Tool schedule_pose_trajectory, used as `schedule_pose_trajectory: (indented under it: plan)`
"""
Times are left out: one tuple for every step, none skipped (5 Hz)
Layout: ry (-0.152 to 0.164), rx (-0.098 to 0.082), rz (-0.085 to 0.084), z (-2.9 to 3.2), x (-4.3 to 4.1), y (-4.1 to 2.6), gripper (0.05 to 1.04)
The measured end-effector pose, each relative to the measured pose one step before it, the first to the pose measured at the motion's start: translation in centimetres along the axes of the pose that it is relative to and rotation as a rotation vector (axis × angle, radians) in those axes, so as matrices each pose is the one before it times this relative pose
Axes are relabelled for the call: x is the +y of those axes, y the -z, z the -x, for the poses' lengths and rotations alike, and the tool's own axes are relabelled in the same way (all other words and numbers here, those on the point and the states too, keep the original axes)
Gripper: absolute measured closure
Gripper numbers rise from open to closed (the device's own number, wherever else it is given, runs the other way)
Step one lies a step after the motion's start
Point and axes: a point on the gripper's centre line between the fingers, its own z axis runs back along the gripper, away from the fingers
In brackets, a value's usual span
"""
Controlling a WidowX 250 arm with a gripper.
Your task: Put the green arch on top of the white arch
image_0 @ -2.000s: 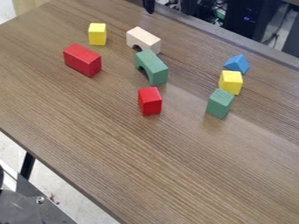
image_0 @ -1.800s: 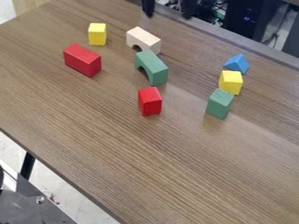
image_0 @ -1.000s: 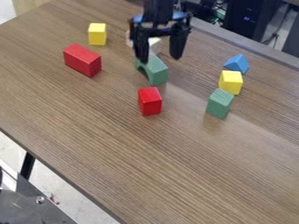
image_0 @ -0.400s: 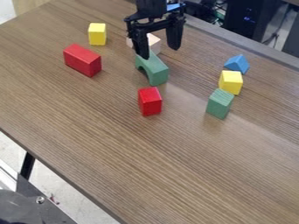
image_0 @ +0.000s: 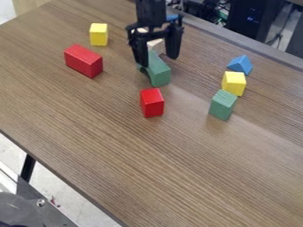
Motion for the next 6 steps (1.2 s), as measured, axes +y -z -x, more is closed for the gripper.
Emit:
schedule_pose_trajectory:
  plan:
    - [-0.0072, 0.0190, -0.0236, -0.037, 0.191, 0.885, 0.121]
    - [-0.0053, 0.0155, -0.0146, 0.056, 0.149, 0.568, 0.391]
    - [-0.0042, 0.0200, -0.0029, 0.343, 0.095, 0.051, 0.492]
    - [0.0074, 0.0275, 0.0398, 0.937, -0.306, -1.348, 0.492]
    - [-0.0177, 0.0133, 0.0756, -0.169, -0.648, -2.542, 0.492]
    - [-0.0270, -0.0008, 0.0602, -0.918, -0.604, -1.847, 0.492]
